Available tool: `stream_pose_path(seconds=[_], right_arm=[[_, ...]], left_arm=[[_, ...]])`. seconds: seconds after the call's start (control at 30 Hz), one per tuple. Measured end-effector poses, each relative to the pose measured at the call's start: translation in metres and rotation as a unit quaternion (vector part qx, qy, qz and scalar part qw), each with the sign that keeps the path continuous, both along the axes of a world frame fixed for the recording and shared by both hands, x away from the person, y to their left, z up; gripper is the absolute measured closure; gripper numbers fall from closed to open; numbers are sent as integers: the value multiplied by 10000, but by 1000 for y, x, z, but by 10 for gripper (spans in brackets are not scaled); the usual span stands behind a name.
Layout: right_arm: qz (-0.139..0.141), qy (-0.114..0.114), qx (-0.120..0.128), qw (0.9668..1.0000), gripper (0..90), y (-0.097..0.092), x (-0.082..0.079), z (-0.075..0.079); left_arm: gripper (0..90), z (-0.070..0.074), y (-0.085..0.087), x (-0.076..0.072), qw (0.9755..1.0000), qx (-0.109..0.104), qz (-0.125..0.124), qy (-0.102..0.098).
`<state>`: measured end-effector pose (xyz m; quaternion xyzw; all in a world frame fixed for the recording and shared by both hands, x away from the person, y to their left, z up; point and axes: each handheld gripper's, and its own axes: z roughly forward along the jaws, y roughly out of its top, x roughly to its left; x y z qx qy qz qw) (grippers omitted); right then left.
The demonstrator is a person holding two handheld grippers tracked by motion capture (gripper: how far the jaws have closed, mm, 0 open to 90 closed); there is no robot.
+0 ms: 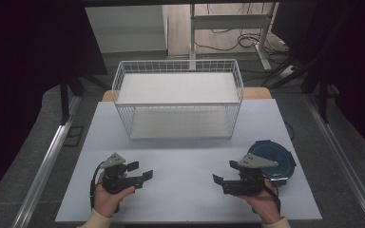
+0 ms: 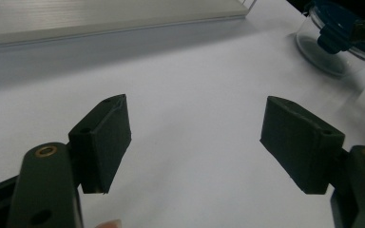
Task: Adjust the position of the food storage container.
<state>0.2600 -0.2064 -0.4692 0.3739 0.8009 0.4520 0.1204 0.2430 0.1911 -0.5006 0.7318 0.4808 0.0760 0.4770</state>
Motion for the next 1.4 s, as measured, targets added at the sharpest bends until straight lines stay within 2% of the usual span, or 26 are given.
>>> stream_pose_path(seconds=[0.1,0.33,0.4,0.47,0.57,0.8,1.03,1.2,1.4], right_arm=[[94,130,4,9999,168,0,1,-5],[20,193,-132,9997,172,1,1,-11],[71,193,-150,9997,173,3,0,-12],[218,131,-79,9996,182,4,-3,-10],[252,83,-81,9996,185,7,-4,-8],[227,202,-115,9995,192,7,-1,-12],[83,206,-138,9997,218,2,0,-5],[0,124,-234,9996,248,-5,3,3],[-112,35,-185,9998,311,-18,6,18]], left_arm=[[243,-3,-2,1,10000,-10,-52,77],[242,-2,-3,-1,9999,-7,-133,64],[242,-2,-2,-1,9998,-117,-109,148],[242,-1,0,-1,9997,-190,-97,149],[244,0,1,0,9998,-178,-64,109],[245,-3,2,1,9998,-119,-37,168],[248,-3,3,1,9998,-84,11,159],[249,-5,3,3,9998,-65,20,196],[249,-6,4,4,9998,-47,33,192]])
